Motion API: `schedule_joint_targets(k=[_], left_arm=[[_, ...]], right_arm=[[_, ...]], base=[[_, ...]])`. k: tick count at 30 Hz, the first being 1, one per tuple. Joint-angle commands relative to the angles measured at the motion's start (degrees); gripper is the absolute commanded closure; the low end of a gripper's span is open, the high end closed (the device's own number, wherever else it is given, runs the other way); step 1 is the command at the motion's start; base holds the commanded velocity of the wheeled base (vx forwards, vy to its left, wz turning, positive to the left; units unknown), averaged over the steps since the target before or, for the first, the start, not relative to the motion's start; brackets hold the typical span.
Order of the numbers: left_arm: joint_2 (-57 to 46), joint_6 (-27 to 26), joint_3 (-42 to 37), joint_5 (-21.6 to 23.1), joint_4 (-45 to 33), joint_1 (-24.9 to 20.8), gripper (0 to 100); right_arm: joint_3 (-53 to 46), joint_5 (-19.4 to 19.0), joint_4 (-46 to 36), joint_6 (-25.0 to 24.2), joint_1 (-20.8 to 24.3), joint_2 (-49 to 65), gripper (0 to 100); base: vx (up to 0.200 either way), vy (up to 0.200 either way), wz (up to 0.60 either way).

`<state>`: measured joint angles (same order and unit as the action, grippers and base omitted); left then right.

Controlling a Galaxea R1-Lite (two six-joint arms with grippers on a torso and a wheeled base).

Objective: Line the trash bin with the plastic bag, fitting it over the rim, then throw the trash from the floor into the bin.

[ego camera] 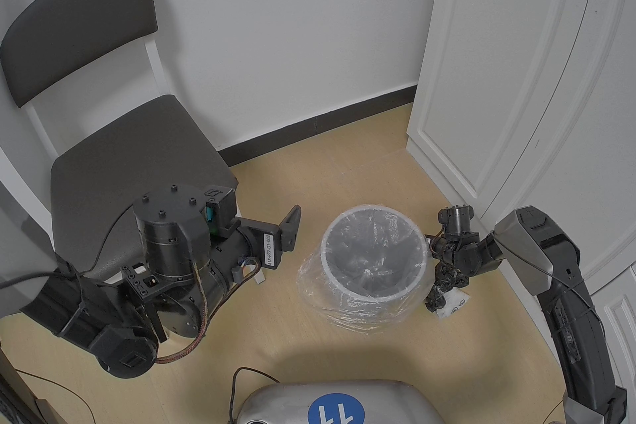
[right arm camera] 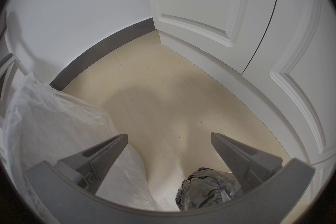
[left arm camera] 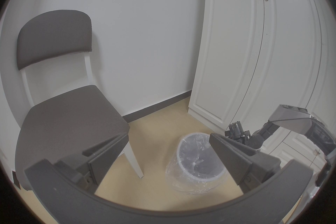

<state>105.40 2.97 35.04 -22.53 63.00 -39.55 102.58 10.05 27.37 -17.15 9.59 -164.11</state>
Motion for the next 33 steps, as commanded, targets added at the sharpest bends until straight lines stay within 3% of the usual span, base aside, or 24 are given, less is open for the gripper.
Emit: schedule_joint_targets(k=[1, 10, 14, 20, 26, 33], left_arm=[[0.1, 0.0, -0.1, -0.1, 0.0, 0.0, 0], [-0.1, 0.1, -0.1, -0.1, 0.0, -0.8, 0], [-0.9, 0.3, -0.8, 0.0, 0.4, -1.3, 0], [-0.8, 0.0, -1.7, 0.0, 4.1, -1.2, 0], [-1.0, 0.0, -1.9, -0.1, 4.1, -1.2, 0], [-0.3, 0.0, -2.4, 0.0, 4.1, -1.1, 0]], right_arm=[[-2.3, 0.1, 0.2, -0.1, -0.8, 2.8, 0], [-10.1, -2.0, -1.4, 1.1, -4.6, 12.0, 0], [-17.0, -6.4, -0.6, 5.0, -6.2, 18.7, 0], [-26.5, -7.4, -2.8, 10.8, -6.8, 27.6, 0], [-25.9, -7.4, -3.8, 11.0, -6.2, 24.5, 0], [-18.5, -7.3, -4.8, 10.7, -5.9, 13.8, 0]], base=[[0.000, 0.000, 0.00], [0.000, 0.000, 0.00], [0.000, 0.000, 0.00], [0.000, 0.000, 0.00], [0.000, 0.000, 0.00], [0.000, 0.000, 0.00]])
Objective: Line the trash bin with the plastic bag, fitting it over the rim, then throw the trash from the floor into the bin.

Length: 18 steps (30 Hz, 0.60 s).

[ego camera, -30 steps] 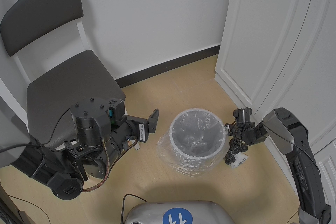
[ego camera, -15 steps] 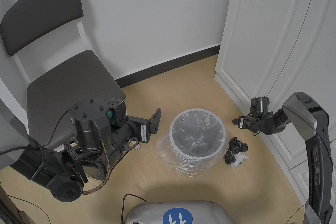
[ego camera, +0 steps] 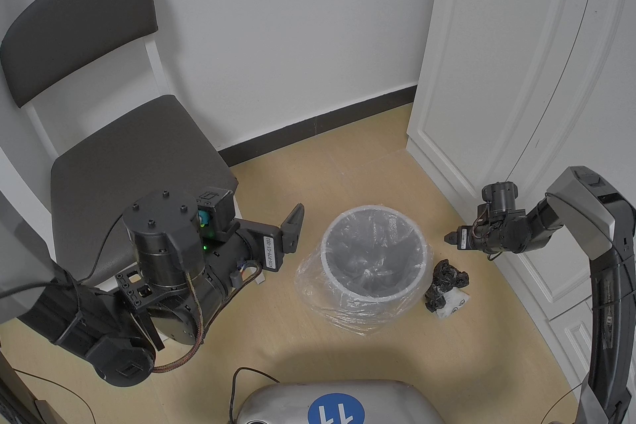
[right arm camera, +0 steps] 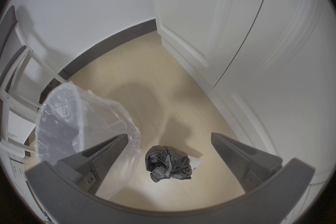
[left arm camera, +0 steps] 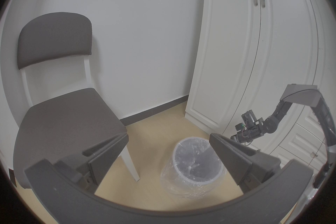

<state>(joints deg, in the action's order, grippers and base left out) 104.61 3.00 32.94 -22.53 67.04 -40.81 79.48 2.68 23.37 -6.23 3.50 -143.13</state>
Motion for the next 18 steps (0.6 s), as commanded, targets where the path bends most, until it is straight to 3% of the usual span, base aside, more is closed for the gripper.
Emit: schedule_joint_targets(k=[1, 6, 11, 18], left_arm=[[0.7, 0.0, -0.2, 0.0, 0.1, 0.1, 0], [1.1, 0.1, -0.2, 0.0, 0.1, 0.1, 0], [2.5, 0.7, -0.8, -0.1, 0.1, 0.1, 0], [3.2, 1.3, -2.9, -1.1, 0.5, 2.0, 0]], right_arm=[[5.5, 0.0, -1.2, -0.4, 0.2, -8.0, 0], [8.1, 0.0, -2.5, -0.6, 0.2, -10.1, 0], [13.9, -0.1, -6.6, -5.4, 0.5, -12.5, 0], [17.5, 0.0, -9.0, -6.8, 1.2, -15.2, 0]], base=[[0.000, 0.000, 0.00], [0.000, 0.000, 0.00], [0.000, 0.000, 0.00], [0.000, 0.000, 0.00]])
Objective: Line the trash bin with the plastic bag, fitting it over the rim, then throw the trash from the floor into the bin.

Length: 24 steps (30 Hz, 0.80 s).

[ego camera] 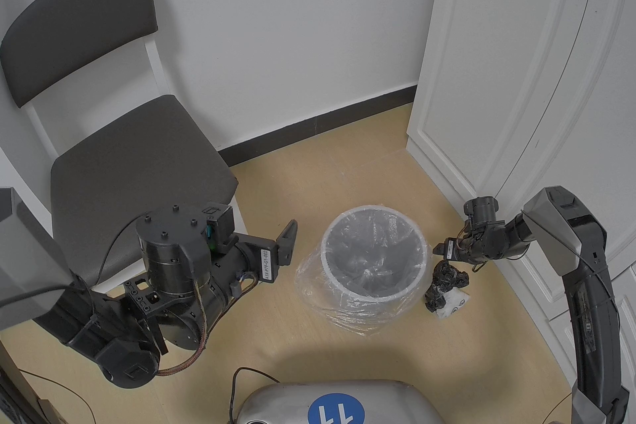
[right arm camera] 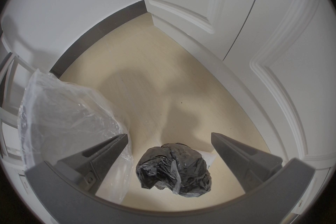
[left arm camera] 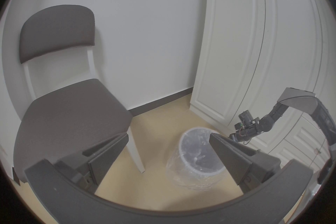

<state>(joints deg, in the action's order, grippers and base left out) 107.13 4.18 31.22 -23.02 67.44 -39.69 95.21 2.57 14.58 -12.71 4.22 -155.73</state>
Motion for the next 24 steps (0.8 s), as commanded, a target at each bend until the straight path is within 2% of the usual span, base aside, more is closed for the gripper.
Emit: schedule_joint_targets(k=[1, 2, 3, 6, 9, 16, 24], left_arm=[[0.4, 0.1, -1.8, -2.5, 0.1, 0.9, 0], [0.4, 0.1, -1.8, -2.5, 0.1, 0.9, 0], [-0.1, 0.1, -2.7, -5.5, 0.6, 1.0, 0], [-0.6, 0.2, -4.1, -7.7, 1.7, 1.2, 0], [-0.7, 0.2, -6.0, -7.9, 3.8, 1.2, 0], [-0.6, -0.1, -7.8, -10.1, 6.1, 2.6, 0], [-0.7, -0.3, -8.1, -10.3, 6.1, 3.2, 0]], right_arm=[[2.2, 0.1, -0.2, -0.4, 0.5, -2.9, 0], [2.2, 0.1, -0.2, -0.4, 0.5, -2.9, 0], [1.8, 0.1, -0.2, -0.4, 0.5, -2.9, 0], [1.7, 0.1, -0.2, -1.8, 1.1, -2.9, 0], [2.1, 0.2, -0.3, -4.1, 1.9, -3.0, 0], [4.1, 0.1, -2.6, -4.4, 1.4, -4.4, 0], [5.1, 0.6, -4.8, -4.2, 1.5, -4.6, 0]], base=[[0.000, 0.000, 0.00], [0.000, 0.000, 0.00], [0.000, 0.000, 0.00], [0.000, 0.000, 0.00], [0.000, 0.000, 0.00], [0.000, 0.000, 0.00], [0.000, 0.000, 0.00]])
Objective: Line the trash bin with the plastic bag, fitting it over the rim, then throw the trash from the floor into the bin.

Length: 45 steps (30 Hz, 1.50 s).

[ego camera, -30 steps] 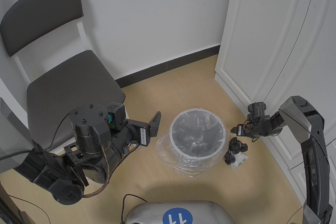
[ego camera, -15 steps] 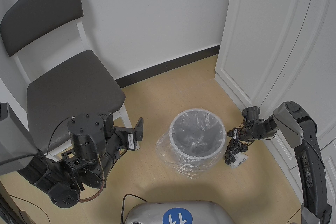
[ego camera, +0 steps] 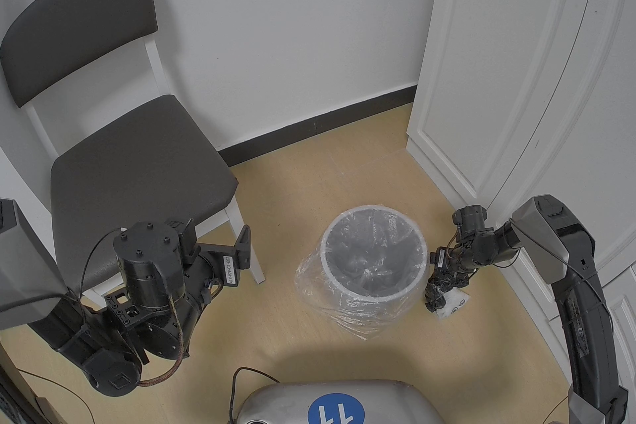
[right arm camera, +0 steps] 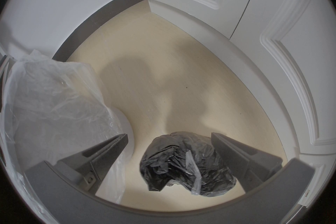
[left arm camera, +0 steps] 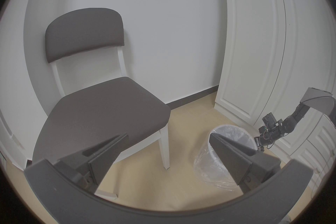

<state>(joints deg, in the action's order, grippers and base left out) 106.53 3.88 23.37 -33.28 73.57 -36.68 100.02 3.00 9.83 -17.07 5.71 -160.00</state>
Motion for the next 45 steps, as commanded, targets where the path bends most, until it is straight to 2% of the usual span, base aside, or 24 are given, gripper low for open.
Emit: schedule_joint_targets(k=[1, 11, 21, 30, 31, 35, 42, 45], left_arm=[[-0.1, 0.0, -0.3, 0.0, 0.0, 0.2, 0], [0.6, 0.0, -0.1, 0.0, 0.1, 0.2, 0], [0.6, 0.1, -0.3, 0.0, 0.1, 0.2, 0], [0.6, 0.0, -0.3, -0.1, 0.1, -0.1, 0], [0.6, 0.0, -0.3, -0.1, 0.1, -0.1, 0], [0.6, 0.1, -0.3, -0.1, 0.1, -0.1, 0], [0.6, 0.2, -0.8, -0.1, 0.1, -0.1, 0], [0.6, 0.3, -0.9, -0.1, 0.1, -0.1, 0]], right_arm=[[0.3, 0.2, -0.1, 0.1, 0.0, -0.3, 0], [4.3, 0.3, -10.1, 0.5, -0.2, -0.6, 0], [5.1, 0.4, -10.9, 0.5, -0.3, -0.8, 0], [8.2, 0.9, -16.1, 0.4, -0.3, -1.8, 0], [8.3, 1.0, -16.1, 0.4, -0.3, -1.8, 100], [8.7, 1.2, -16.0, 0.5, -0.3, -2.1, 100], [10.8, 5.3, -15.6, 0.7, -0.1, -3.9, 100], [10.9, 5.4, -15.9, 0.9, -0.1, -3.9, 100]], base=[[0.000, 0.000, 0.00], [0.000, 0.000, 0.00], [0.000, 0.000, 0.00], [0.000, 0.000, 0.00], [0.000, 0.000, 0.00], [0.000, 0.000, 0.00], [0.000, 0.000, 0.00], [0.000, 0.000, 0.00]])
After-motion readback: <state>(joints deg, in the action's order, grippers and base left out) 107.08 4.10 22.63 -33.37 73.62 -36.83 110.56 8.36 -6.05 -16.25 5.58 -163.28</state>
